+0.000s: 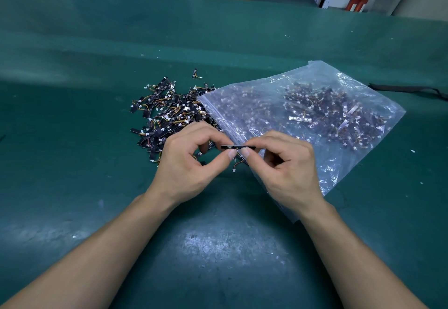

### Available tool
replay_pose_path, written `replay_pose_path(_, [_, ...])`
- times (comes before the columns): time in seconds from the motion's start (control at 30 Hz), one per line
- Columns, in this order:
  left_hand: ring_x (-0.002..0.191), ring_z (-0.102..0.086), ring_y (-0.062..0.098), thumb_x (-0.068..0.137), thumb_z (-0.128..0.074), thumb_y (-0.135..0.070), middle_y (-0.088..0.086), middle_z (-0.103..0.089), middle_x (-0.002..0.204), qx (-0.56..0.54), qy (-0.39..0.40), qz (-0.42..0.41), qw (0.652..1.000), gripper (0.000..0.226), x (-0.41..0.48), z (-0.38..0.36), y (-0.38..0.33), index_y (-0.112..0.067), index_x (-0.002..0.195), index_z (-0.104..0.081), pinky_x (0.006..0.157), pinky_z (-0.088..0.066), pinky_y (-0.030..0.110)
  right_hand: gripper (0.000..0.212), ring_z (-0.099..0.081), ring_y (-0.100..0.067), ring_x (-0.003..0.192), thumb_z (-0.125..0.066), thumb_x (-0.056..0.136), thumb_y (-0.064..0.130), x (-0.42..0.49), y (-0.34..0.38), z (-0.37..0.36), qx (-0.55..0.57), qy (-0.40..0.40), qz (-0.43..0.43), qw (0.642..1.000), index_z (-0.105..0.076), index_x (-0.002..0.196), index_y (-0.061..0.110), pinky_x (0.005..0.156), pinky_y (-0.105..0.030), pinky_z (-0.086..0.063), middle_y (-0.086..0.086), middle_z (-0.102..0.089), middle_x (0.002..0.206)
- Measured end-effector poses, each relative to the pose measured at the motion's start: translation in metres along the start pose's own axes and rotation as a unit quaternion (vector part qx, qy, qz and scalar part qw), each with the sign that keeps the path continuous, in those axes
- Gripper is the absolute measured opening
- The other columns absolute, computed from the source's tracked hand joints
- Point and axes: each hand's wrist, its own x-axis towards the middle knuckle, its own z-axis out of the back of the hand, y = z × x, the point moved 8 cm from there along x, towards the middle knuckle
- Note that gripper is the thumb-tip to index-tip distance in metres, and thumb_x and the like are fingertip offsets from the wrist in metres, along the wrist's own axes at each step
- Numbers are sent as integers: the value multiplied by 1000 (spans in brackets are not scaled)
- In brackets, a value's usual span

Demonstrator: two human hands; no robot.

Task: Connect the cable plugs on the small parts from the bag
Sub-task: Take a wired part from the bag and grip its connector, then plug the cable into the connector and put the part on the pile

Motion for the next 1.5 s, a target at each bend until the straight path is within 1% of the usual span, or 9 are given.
replay_pose_path(0.3, [73, -60, 26, 85, -74, -10, 1, -67, 78, 5, 9, 0, 1000, 2, 0, -2, 1, -11, 83, -74, 62, -46, 36, 7, -45, -12, 50, -78, 84, 9, 1, 1, 0, -7, 6, -3, 1000, -78, 82, 16, 55, -13, -34, 11, -62, 71])
replay_pose_path(0.43, [73, -60, 19, 85, -74, -11, 0, -67, 78, -10, -2, 17, 1000, 7, 1, 0, 4, -18, 85, -74, 62, -44, 29, 10, -42, -12, 46, -79, 81, 17, 0, -5, 0, 5, 14, -31, 999, -77, 92, 16, 53, -15, -33, 11, -64, 76])
replay_pose_path(0.63, [58, -44, 5, 84, -77, -15, -16, -64, 74, -30, -71, 132, 988, 19, -1, 10, 29, -34, 82, -73, 57, -36, 16, 43, -55, -3, 71, -86, 72, 40, -1, -27, 0, -221, 78, -88, 968, -72, 110, 26, 72, -32, -50, 15, -64, 90])
replay_pose_path(0.8, [59, -46, 9, 87, -77, -11, -11, -69, 72, -55, -62, 184, 979, 24, -2, 8, 38, -34, 82, -74, 56, -40, 17, 26, -61, -9, 76, -79, 80, 24, 1, -31, 6, -243, 57, -98, 963, -74, 105, 29, 77, -35, -55, 17, -68, 87])
replay_pose_path(0.9, [63, -50, 10, 87, -77, -12, 0, -73, 76, -72, -57, 210, 973, 20, -4, 5, 40, -31, 80, -75, 59, -42, 19, 20, -46, 3, 61, -78, 81, 21, 2, -32, 10, -221, 30, -108, 969, -76, 100, 29, 73, -34, -55, 18, -67, 84])
replay_pose_path(0.97, [61, -49, 8, 88, -77, -13, -9, -72, 73, -64, -50, 214, 974, 18, -5, 4, 41, -29, 79, -75, 58, -42, 16, 18, -42, 12, 60, -78, 82, 19, 3, -31, 15, -196, 3, -112, 974, -77, 98, 27, 73, -34, -55, 19, -66, 82])
replay_pose_path(1.17, [58, -45, 8, 88, -77, -20, -5, -65, 67, -16, 4, 202, 979, 15, 0, -7, 37, -29, 77, -74, 55, -38, 21, 16, -45, 8, 57, -76, 83, 18, 6, -26, 33, -161, -57, -117, 978, -79, 97, 23, 71, -37, -55, 16, -69, 81])
replay_pose_path(1.23, [57, -46, 2, 88, -76, -26, -16, -64, 65, 24, 27, 182, 983, 13, 12, -13, 30, -30, 76, -73, 57, -38, 21, 15, -45, 6, 55, -75, 84, 18, 7, -23, 36, -158, -70, -107, 979, -79, 97, 22, 69, -34, -55, 15, -69, 81])
replay_pose_path(1.5, [87, -50, 18, 87, -69, -48, -10, -71, 83, 270, 112, 77, 953, 21, 75, -64, 7, -28, 86, -77, 77, -39, 31, 13, -46, -4, 52, -74, 84, 15, 8, -8, 51, -168, -125, -45, 977, -77, 95, 20, 63, -21, -44, 14, -66, 78])
